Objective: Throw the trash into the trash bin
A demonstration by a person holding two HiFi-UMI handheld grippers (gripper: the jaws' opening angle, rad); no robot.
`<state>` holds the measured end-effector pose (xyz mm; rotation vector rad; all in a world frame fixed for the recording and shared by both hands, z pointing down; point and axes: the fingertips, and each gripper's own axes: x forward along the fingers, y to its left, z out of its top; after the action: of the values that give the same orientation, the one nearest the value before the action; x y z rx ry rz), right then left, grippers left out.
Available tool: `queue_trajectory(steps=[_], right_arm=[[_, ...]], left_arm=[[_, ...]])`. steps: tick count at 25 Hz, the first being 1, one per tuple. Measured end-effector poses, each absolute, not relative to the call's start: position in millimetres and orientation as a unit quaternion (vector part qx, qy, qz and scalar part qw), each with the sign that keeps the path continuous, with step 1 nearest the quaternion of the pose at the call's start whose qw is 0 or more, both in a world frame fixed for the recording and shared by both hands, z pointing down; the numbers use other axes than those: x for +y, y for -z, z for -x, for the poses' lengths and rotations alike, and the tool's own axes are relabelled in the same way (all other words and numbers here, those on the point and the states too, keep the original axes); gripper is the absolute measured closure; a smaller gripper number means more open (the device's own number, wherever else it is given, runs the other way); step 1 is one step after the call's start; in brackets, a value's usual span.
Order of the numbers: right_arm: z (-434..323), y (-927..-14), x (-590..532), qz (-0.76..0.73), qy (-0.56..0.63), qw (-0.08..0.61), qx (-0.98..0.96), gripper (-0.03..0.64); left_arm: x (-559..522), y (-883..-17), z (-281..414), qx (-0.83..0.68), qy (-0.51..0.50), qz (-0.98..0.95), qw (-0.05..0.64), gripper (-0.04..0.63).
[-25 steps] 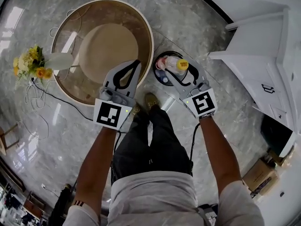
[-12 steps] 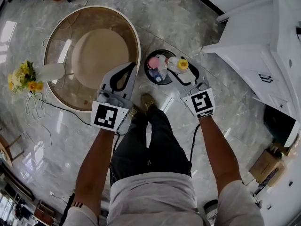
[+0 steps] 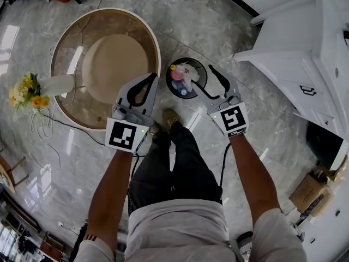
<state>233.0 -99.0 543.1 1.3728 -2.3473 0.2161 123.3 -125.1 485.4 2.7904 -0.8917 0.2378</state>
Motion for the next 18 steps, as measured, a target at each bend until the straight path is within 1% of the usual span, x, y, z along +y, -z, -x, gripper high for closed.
queue_trajectory(steps=[1,2,4,6,9,14,18], right_arm=[[-231.5,-540.8,-100.1,-0.490,-0.076,0.202,-0.845,0.350],[-229.4,-538.0,-101.3,-0.486,-0.075,0.198,-0.848,0.372],[-223.6,-530.2,-103.5,-0.480,-0.073,0.186,-0.854,0.452],[-216.1,-519.8,-106.0,-0.475,-0.069,0.181,-0.858,0.555],[-205.3,-507.2,-111.8,-0.466,-0.058,0.178,-0.865,0.612],[-186.1,-483.9,-121.3,-0.453,-0.044,0.157,-0.877,0.615],[-163.5,-451.8,-124.3,-0.440,-0.037,0.125,-0.888,0.615]], left_arm=[[-125.3,-484.2,-123.5,-0.303,-0.080,-0.944,0.101,0.595],[-125.8,-482.9,-123.2,-0.305,-0.079,-0.944,0.100,0.595],[-126.9,-479.3,-121.6,-0.310,-0.079,-0.942,0.099,0.595],[-127.1,-475.7,-119.9,-0.313,-0.076,-0.942,0.097,0.595],[-126.4,-471.6,-117.2,-0.316,-0.073,-0.941,0.095,0.595],[-125.9,-457.1,-110.8,-0.325,-0.066,-0.940,0.085,0.595],[-123.0,-433.2,-101.7,-0.337,-0.053,-0.937,0.077,0.595]])
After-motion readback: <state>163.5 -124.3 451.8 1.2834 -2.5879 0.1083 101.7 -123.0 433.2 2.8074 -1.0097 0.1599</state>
